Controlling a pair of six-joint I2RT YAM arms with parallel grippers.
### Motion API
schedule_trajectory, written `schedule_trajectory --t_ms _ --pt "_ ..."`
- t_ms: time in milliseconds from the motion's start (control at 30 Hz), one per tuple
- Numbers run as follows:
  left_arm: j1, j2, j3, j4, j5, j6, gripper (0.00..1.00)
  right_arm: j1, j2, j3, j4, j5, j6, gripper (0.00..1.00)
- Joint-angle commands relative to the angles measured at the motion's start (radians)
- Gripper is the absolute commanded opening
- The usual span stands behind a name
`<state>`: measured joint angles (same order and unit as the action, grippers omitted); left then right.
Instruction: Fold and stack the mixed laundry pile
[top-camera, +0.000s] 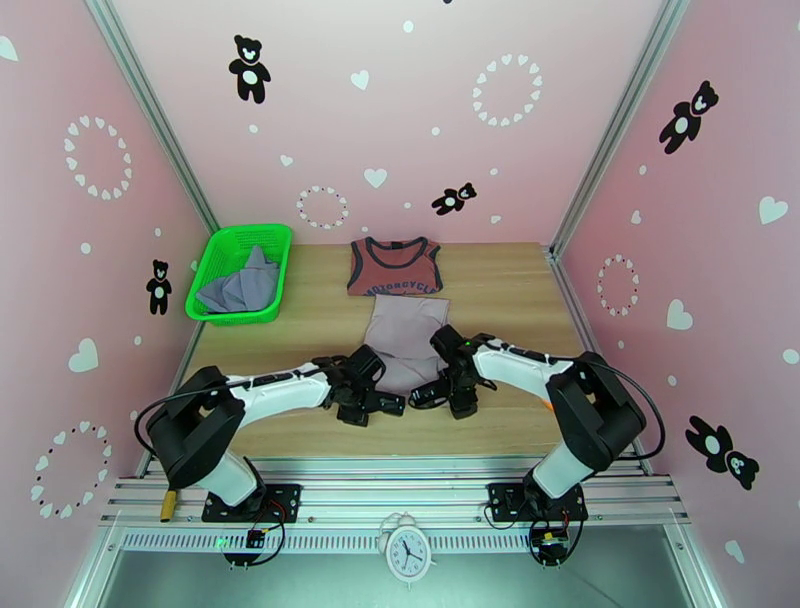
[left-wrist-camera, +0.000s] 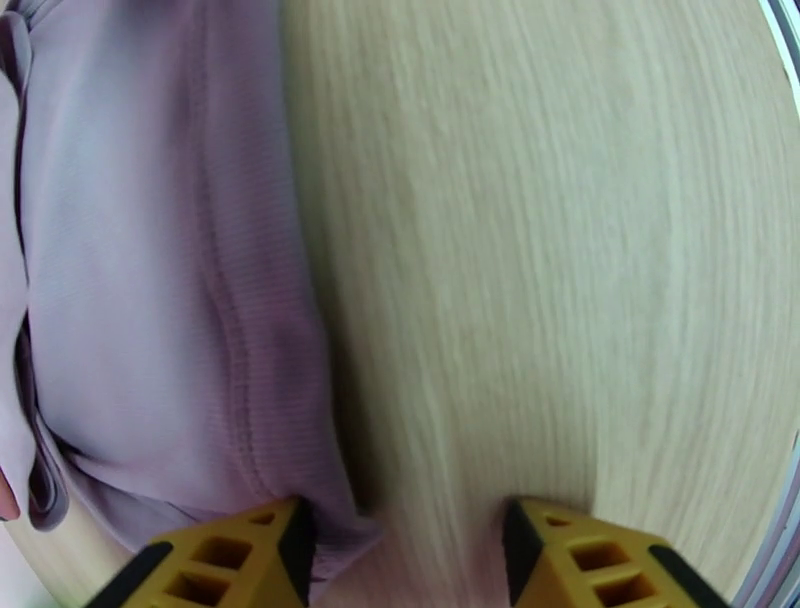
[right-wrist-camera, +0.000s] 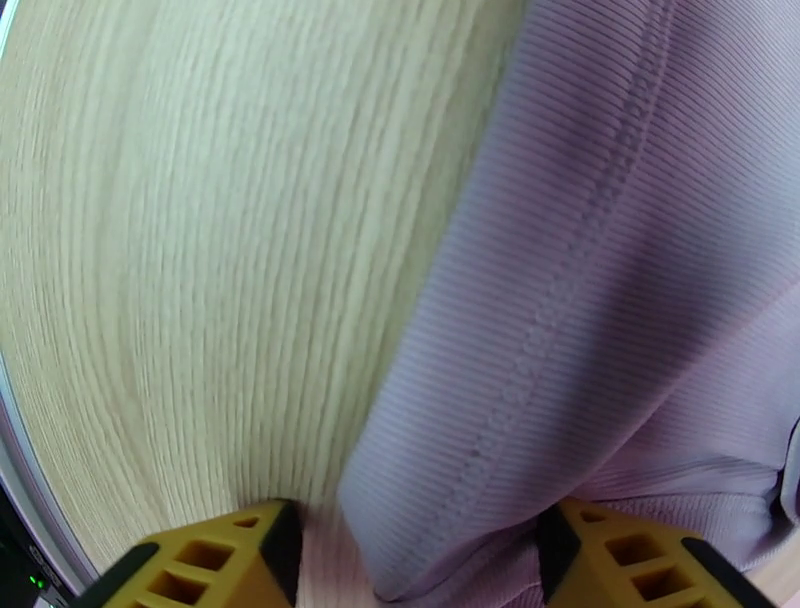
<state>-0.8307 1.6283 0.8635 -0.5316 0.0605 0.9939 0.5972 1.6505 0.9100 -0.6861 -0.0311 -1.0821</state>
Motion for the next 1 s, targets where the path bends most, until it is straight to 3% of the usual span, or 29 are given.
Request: schedule_trajectory --t_ms 0,67,200,367,433,733,967 --pt "-0.009 0.091 0.004 0.022 -0.03 0.011 0.46 -0.009 0.052 0.027 0.033 0.0 0.005 0.59" --pt "-0.008 0.126 0.017 0.032 -0.076 0.014 0.38 -0.012 0.066 0.033 0.031 -0.001 0.006 0.54" --pt "0.009 0.18 0.05 0.016 -0.134 0.008 0.18 -0.013 0.084 0.045 0.027 -0.01 0.009 0.33" --pt "0.041 0.149 0.075 -0.009 -0.168 -0.011 0.01 -0.014 0.052 0.057 0.017 -0.015 0.013 0.08" --pt "0.055 0.117 0.106 -0.044 -0.178 -0.028 0.0 -0.015 0.027 0.07 0.004 -0.021 0.019 0.0" --pt "0.102 -0.039 0.261 -0.138 -0.181 -0.097 0.0 -0.07 -0.168 0.147 -0.015 -0.134 0.106 0.0" --pt "0.169 0.011 0.443 -0.159 -0.127 -0.076 0.0 -0.142 -0.163 0.253 0.045 -0.168 0.229 0.0"
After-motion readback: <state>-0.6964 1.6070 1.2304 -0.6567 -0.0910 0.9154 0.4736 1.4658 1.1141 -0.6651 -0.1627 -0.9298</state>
